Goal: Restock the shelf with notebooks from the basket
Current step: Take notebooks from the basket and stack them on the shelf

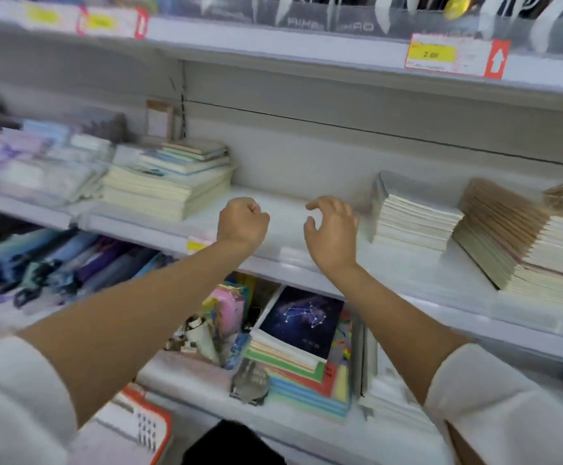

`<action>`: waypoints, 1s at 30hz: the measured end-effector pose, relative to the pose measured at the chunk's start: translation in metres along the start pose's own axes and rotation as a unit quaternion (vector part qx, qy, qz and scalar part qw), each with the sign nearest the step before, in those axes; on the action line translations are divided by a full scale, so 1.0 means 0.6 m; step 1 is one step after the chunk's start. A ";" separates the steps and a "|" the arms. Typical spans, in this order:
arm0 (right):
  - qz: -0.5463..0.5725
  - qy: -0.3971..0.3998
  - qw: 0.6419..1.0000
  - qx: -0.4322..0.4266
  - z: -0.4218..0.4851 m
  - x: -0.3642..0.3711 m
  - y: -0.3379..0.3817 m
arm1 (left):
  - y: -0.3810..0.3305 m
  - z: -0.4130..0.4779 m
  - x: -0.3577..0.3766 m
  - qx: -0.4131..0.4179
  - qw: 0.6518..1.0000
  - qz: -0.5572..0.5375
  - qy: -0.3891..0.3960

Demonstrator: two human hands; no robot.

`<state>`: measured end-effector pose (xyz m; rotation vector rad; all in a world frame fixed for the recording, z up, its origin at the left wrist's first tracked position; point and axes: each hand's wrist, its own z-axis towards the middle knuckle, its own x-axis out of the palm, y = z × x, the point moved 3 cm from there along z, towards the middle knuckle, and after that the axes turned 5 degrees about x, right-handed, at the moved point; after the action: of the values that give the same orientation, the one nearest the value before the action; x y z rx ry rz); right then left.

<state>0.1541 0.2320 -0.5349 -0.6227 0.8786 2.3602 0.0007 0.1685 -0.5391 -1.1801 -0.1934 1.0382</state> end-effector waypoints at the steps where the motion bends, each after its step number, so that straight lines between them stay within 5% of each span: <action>1: 0.018 0.011 1.000 -0.015 -0.018 0.015 0.028 | 0.024 -0.012 -0.036 -0.001 1.000 0.026 -0.002; 7: 0.108 0.105 0.987 -0.062 -0.133 0.107 0.189 | 0.160 -0.088 -0.233 -0.032 0.983 0.181 0.005; 15: 0.174 0.345 0.922 -0.037 -0.339 0.240 0.320 | 0.332 -0.239 -0.401 -0.157 0.968 0.192 -0.041; 24: 0.155 0.534 0.830 0.055 -0.560 0.356 0.304 | 0.501 -0.399 -0.514 -0.313 0.932 0.160 -0.092; 30: 0.079 0.629 0.772 -0.048 -0.626 0.390 0.298 | 0.602 -0.522 -0.545 -0.431 0.885 0.147 -0.094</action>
<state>-0.0462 -0.0688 -0.8468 -2.3686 1.3142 1.8759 -0.1892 -0.2834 -0.8479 -1.9515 -0.7021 1.3914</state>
